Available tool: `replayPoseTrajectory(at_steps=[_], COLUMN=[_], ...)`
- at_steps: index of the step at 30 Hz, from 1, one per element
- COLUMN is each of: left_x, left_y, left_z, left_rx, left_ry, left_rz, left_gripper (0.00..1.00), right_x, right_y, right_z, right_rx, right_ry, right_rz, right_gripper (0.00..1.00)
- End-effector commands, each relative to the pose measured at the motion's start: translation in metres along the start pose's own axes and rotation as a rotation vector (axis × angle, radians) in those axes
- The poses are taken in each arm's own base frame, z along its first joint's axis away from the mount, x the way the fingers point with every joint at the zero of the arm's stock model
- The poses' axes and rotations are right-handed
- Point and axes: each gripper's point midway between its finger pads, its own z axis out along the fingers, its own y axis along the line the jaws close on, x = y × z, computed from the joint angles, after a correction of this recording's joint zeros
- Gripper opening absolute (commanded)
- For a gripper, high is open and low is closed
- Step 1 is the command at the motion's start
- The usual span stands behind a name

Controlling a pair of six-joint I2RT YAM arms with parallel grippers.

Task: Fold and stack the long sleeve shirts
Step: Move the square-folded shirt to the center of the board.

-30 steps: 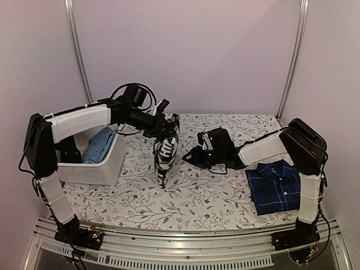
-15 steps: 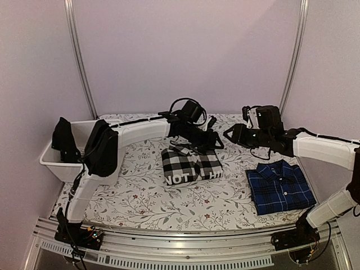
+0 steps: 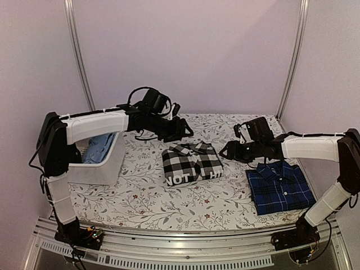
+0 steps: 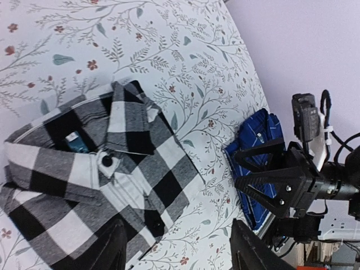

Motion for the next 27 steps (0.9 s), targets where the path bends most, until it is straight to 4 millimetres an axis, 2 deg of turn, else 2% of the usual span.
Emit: replayPoseTrajectory(at_steps=[1, 7, 9, 12, 18, 22, 27], left_x=[0.018, 0.06, 0.08, 0.096, 0.118, 0.129, 0.146], left_y=[0.041, 0.07, 0.081, 0.088, 0.09, 0.095, 0.09], left_z=[-0.016, -0.026, -0.024, -0.02, -0.013, -0.012, -0.007], left_rx=[-0.037, -0.057, -0.059, -0.053, -0.022, -0.028, -0.022], left_ry=[-0.02, 0.015, 0.045, 0.067, 0.111, 0.129, 0.162], left_rz=[-0.078, -0.139, -0.165, -0.187, -0.224, -0.266, -0.277], left_gripper=[0.62, 0.6, 0.6, 0.6, 0.59, 0.54, 0.51], right_x=[0.003, 0.019, 0.026, 0.038, 0.058, 0.061, 0.065], right_y=[0.0, -0.008, -0.01, -0.012, -0.013, -0.014, -0.017], right_z=[0.021, 0.034, 0.035, 0.04, 0.049, 0.049, 0.047], right_rx=[-0.016, -0.015, -0.017, -0.032, -0.039, -0.04, -0.033], right_ry=[0.047, 0.104, 0.12, 0.155, 0.207, 0.209, 0.207], right_rz=[-0.046, -0.039, -0.035, -0.031, -0.022, -0.005, 0.002], right_gripper=[0.61, 0.57, 0.57, 0.55, 0.53, 0.52, 0.51])
